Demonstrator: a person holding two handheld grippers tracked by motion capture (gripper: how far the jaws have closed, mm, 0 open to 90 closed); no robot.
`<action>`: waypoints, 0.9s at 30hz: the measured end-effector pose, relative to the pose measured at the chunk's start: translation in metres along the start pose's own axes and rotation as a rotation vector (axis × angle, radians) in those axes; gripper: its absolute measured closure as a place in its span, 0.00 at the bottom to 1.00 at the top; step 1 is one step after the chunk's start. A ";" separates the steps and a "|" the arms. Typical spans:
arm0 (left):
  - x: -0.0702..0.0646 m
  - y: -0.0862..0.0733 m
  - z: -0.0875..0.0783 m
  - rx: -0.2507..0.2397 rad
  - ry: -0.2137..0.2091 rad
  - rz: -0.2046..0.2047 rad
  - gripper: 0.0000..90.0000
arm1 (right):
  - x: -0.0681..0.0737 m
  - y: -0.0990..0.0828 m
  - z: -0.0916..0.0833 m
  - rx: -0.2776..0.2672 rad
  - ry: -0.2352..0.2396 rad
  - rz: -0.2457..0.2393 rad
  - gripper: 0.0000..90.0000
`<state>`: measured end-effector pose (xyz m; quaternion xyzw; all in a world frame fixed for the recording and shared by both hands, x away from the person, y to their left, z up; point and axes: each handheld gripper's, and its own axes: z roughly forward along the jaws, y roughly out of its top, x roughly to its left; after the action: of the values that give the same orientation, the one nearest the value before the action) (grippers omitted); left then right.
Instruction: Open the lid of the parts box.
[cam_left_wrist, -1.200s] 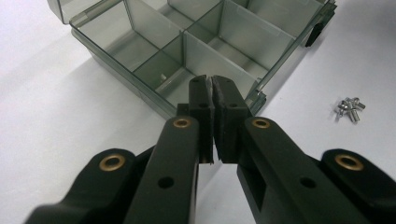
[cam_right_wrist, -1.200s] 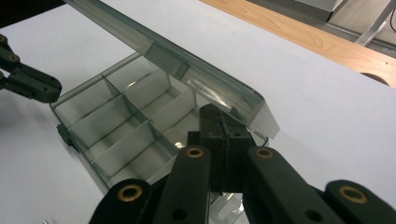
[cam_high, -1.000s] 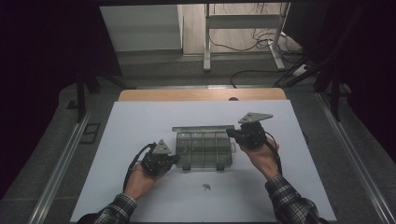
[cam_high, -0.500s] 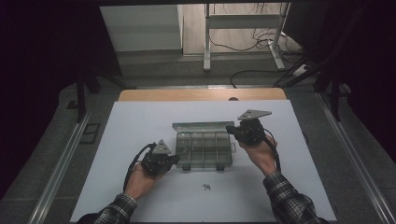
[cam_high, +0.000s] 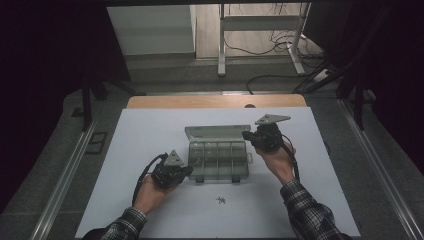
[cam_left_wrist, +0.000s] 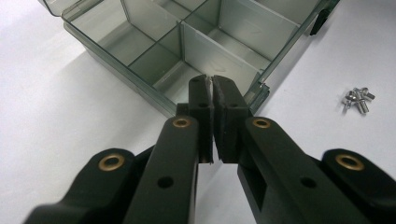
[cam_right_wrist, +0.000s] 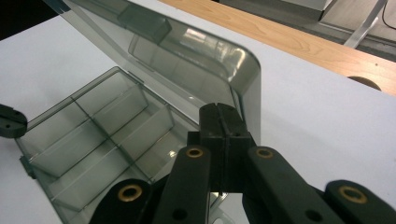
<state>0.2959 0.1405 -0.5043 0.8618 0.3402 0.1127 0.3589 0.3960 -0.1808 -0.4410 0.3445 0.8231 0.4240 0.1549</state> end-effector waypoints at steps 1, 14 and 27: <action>0.000 0.000 0.000 0.000 0.000 0.000 0.97 | -0.001 0.000 0.001 0.001 -0.001 0.002 0.99; 0.001 0.000 0.000 0.001 -0.006 -0.002 0.97 | -0.008 0.002 0.012 0.003 -0.017 0.018 0.99; 0.001 0.000 0.000 0.003 -0.009 0.001 0.97 | -0.015 0.002 0.023 0.009 -0.026 0.032 0.99</action>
<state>0.2969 0.1410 -0.5043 0.8631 0.3383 0.1083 0.3589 0.4198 -0.1771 -0.4535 0.3639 0.8174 0.4180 0.1573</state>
